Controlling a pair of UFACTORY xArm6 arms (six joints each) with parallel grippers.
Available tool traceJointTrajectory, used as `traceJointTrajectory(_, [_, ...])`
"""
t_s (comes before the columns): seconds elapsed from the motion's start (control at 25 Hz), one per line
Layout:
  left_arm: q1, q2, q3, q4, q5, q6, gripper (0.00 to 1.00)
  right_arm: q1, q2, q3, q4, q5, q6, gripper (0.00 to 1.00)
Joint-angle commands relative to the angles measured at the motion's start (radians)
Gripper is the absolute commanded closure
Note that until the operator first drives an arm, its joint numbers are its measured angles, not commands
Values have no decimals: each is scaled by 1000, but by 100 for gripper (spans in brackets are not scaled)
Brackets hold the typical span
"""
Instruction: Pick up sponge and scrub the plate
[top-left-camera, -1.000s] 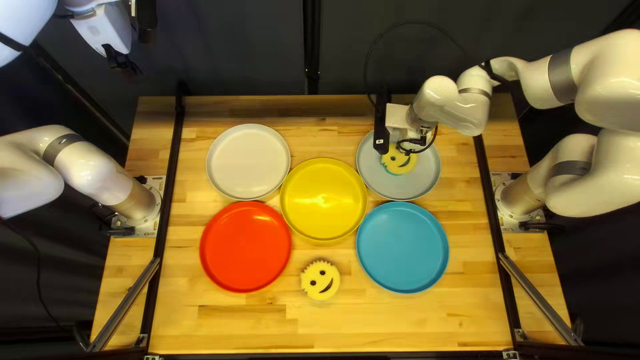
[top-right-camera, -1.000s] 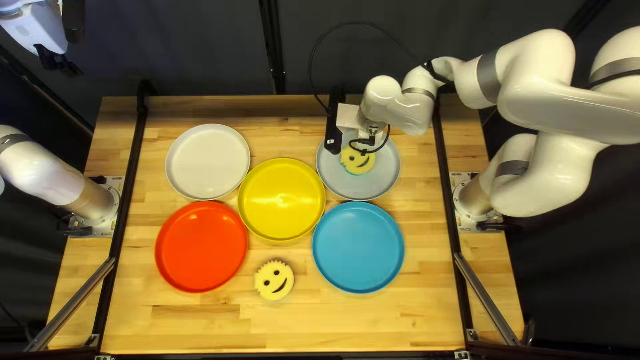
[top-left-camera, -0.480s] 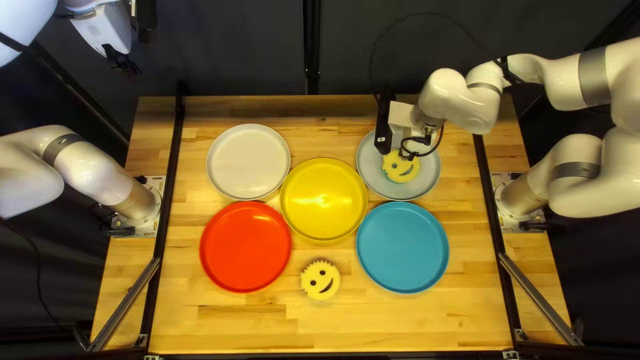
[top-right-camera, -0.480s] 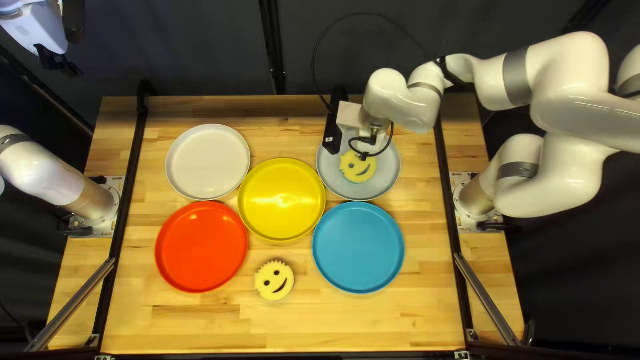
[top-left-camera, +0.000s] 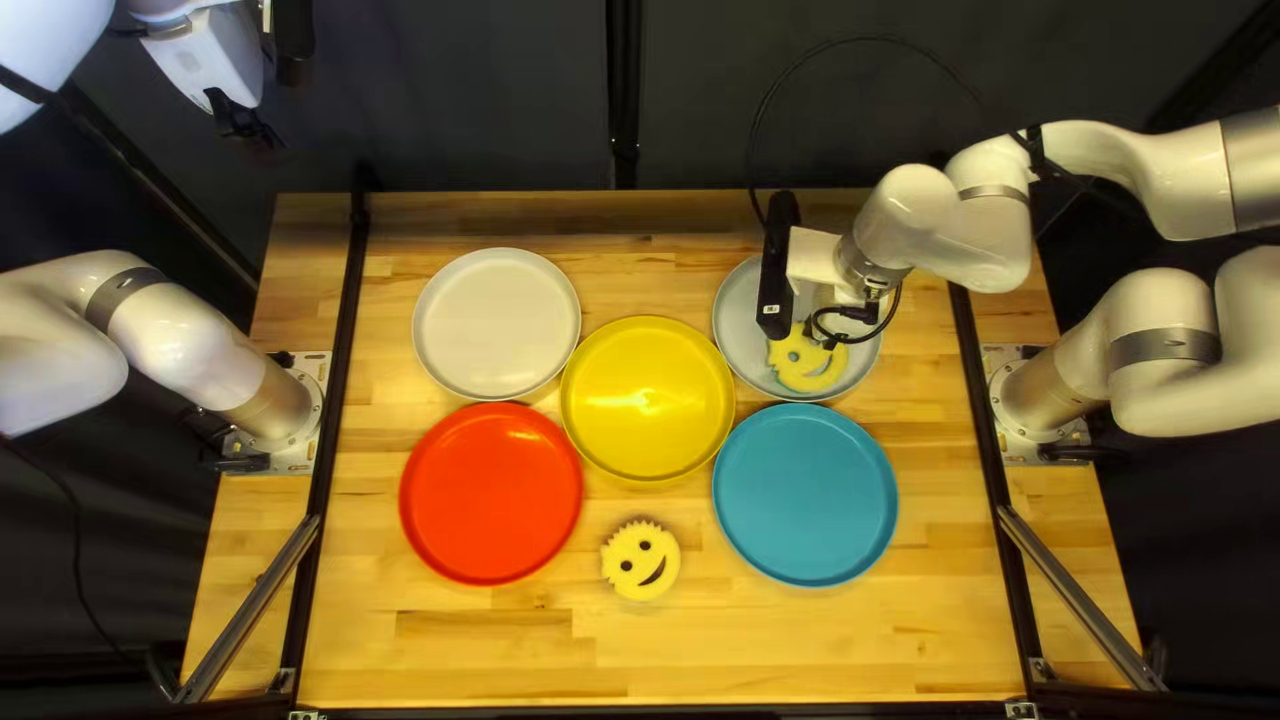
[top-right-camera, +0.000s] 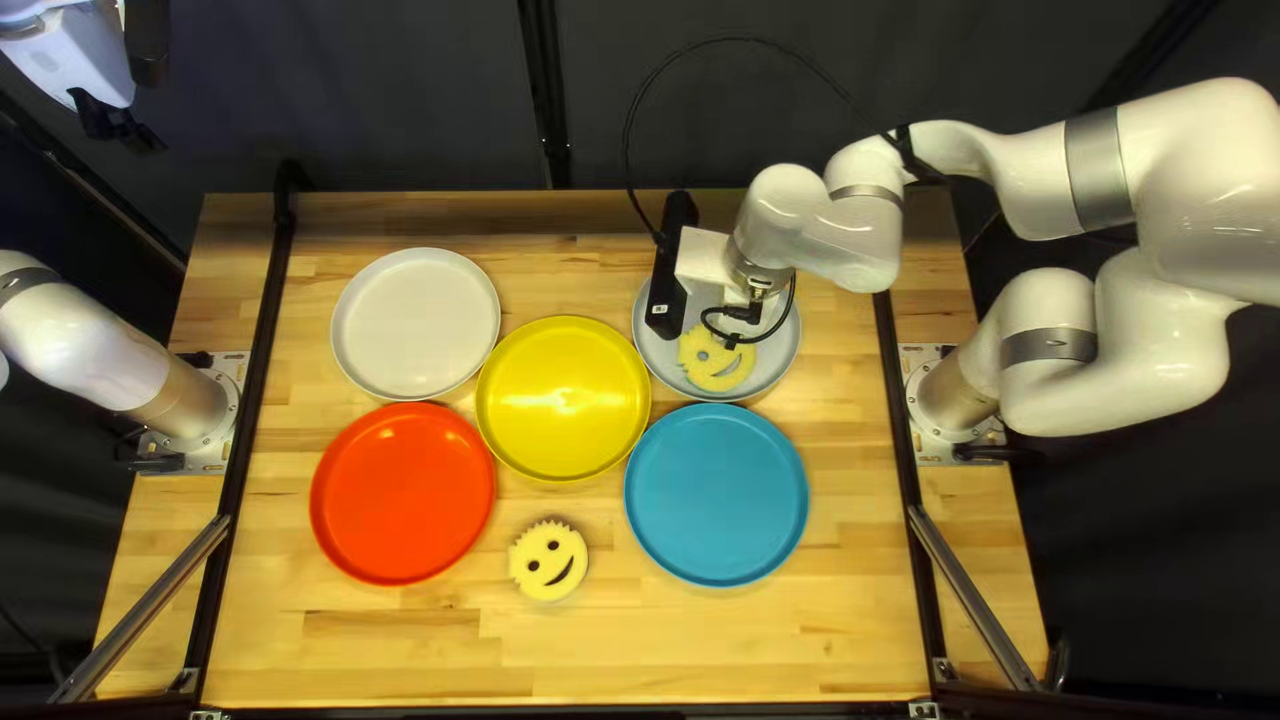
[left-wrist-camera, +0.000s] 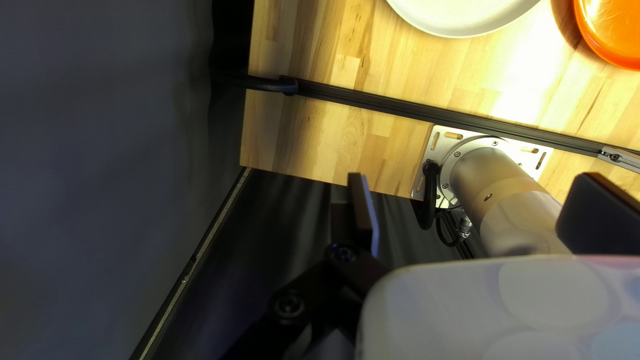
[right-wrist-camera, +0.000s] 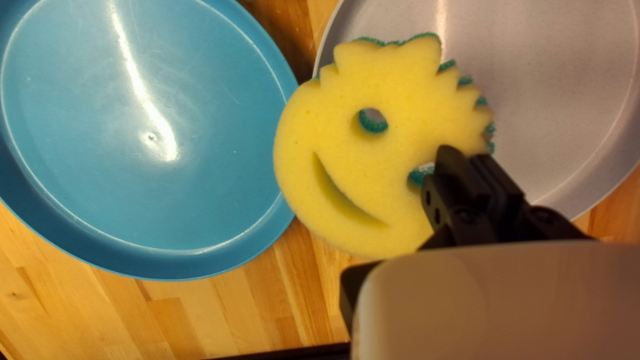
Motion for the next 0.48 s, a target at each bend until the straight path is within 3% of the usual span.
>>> traceJointTrajectory(0.04, [0,0,0,0,0,0,0,0,0,0,0,0,0,100])
traceJointTrajectory(0.32, [0,0,0,0,0,0,0,27,-2,0,-14,3,37,100])
traceJointTrajectory(0.48, [0,0,0,0,0,0,0,115,6,-10,-16,9,131,100])
